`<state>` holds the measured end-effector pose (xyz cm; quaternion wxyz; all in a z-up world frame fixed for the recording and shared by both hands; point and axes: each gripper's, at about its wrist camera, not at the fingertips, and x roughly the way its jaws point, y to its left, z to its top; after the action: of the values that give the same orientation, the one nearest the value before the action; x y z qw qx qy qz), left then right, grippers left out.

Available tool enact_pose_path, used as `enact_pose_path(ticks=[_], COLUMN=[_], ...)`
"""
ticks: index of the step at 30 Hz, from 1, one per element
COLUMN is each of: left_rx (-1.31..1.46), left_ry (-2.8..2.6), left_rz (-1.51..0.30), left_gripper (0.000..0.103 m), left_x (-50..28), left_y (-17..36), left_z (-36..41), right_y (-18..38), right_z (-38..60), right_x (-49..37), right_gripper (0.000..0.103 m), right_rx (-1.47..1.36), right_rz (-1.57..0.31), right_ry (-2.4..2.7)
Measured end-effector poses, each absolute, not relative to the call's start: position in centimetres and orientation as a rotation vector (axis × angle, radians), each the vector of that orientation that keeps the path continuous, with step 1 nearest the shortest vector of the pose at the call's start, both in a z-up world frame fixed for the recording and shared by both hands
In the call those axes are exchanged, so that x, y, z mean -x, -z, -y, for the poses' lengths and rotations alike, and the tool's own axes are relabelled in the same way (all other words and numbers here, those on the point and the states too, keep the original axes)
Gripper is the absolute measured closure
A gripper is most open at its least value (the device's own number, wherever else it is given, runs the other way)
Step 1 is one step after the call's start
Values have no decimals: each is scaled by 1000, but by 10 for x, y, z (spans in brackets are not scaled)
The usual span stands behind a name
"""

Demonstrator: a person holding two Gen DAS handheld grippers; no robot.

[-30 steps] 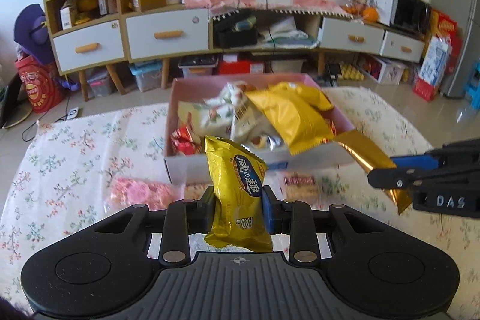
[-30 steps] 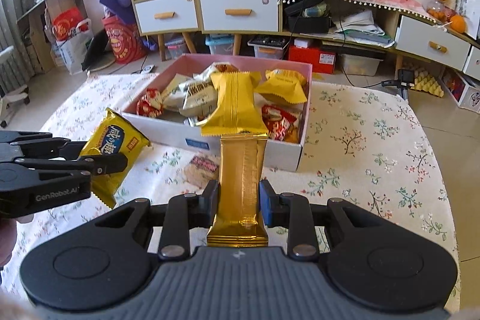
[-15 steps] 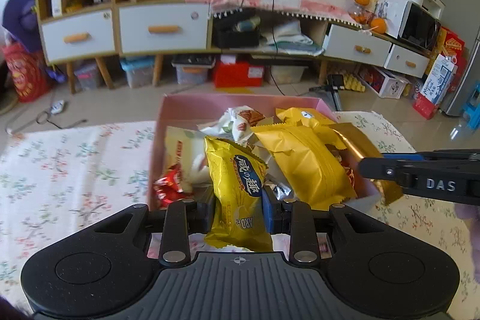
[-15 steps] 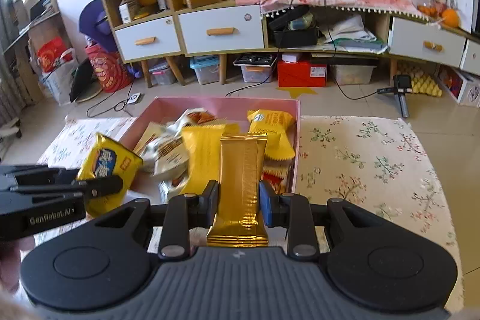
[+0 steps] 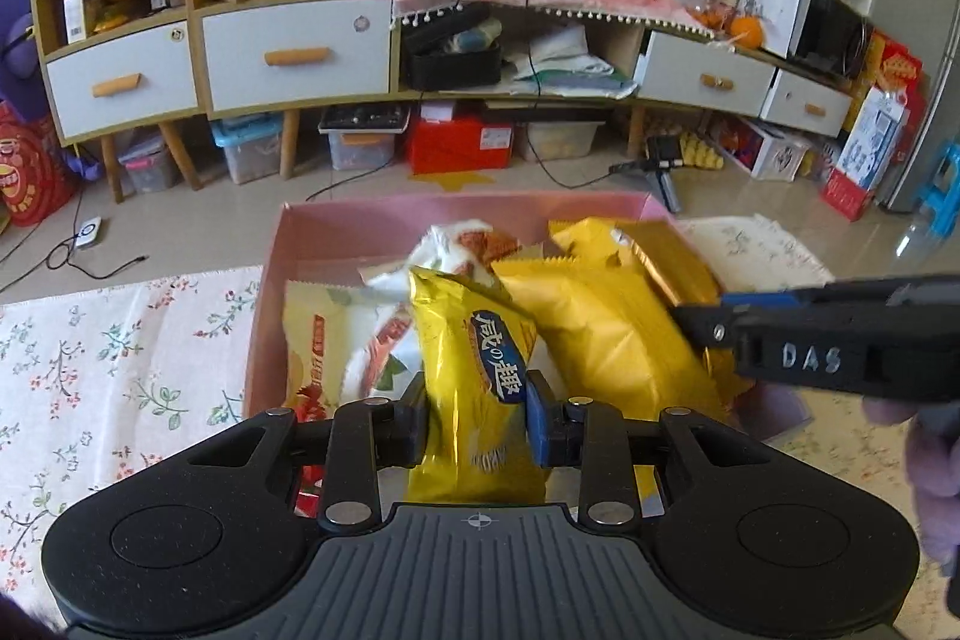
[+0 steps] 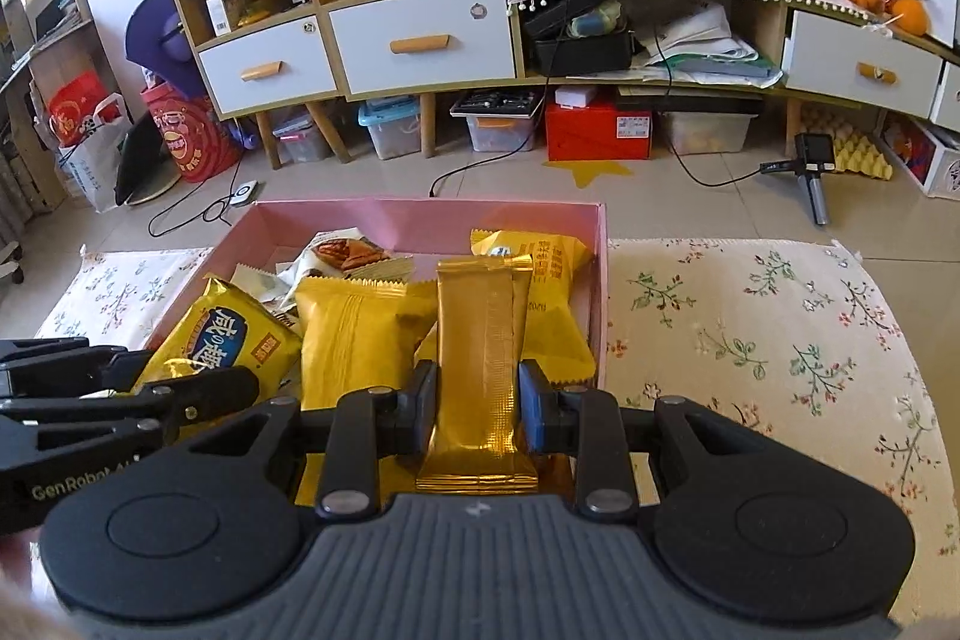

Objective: Organize snacks
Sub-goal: 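Carry both held packets up and over the pink box, then open both grippers to drop the packets into the pink box, then move both tools back toward the pink pastry and square cake packet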

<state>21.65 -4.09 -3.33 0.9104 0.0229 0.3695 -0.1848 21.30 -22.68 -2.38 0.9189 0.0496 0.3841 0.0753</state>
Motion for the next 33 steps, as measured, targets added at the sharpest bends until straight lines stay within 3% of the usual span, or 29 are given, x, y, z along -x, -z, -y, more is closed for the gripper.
enact_pose_path(ticks=[9,12,16,22,33], left_rx=[-49,-55,-71,-103,-126], left_ry=[369,392,385,389,384], left_rz=[-767,-765,-736,-738,-759], left_gripper=[69,56,34,19,8], left_x=[-215,-212,-206,-194,-153], left_y=[52,48,40,27,10], left_z=[38,37,36,37,33], right_y=[24,20,13,5,-8], right_z=[220,221,224,229,231], right_x=[-216,-214,-213,-201,-169], right_gripper=[74,70,59,39,17], right_rx=[-85,-91,-108,-104,-99], right_rz=[-782,-769,-753,-738,-735], right_ry=[-173,-164,-153,-143,-124])
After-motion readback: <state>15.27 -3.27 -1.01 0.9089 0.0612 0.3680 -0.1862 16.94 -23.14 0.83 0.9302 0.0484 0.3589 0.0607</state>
